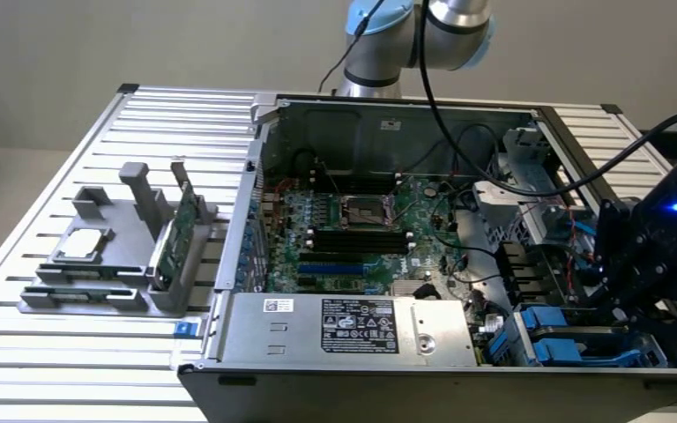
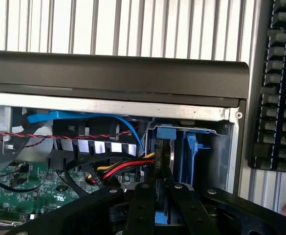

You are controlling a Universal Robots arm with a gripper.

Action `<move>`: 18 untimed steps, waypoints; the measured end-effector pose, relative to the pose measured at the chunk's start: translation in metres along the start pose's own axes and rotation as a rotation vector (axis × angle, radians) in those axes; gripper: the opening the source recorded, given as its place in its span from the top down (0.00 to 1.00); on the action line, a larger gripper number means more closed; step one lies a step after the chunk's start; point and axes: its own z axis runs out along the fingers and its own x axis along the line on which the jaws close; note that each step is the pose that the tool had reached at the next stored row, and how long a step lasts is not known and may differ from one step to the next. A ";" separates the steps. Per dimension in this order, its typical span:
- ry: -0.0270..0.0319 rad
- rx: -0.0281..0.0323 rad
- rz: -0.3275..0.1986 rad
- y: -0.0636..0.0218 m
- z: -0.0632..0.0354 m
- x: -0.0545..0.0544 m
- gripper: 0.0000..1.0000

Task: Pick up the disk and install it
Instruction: 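Insert the first disk wire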

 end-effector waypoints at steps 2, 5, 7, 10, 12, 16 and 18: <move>-0.0031 0.0001 0.000 -0.0001 0.0001 0.001 0.83; -0.0076 0.0003 -0.001 -0.0001 0.0003 0.002 0.83; -0.0108 0.0005 -0.001 -0.0001 0.0004 0.003 0.83; -0.0159 0.0008 -0.001 -0.0003 0.0005 0.003 0.83; -0.0191 0.0010 -0.001 -0.0004 0.0007 0.003 0.83; -0.0249 0.0013 -0.002 -0.0005 0.0009 0.005 0.83; -0.0274 0.0014 -0.002 -0.0004 0.0010 0.006 0.83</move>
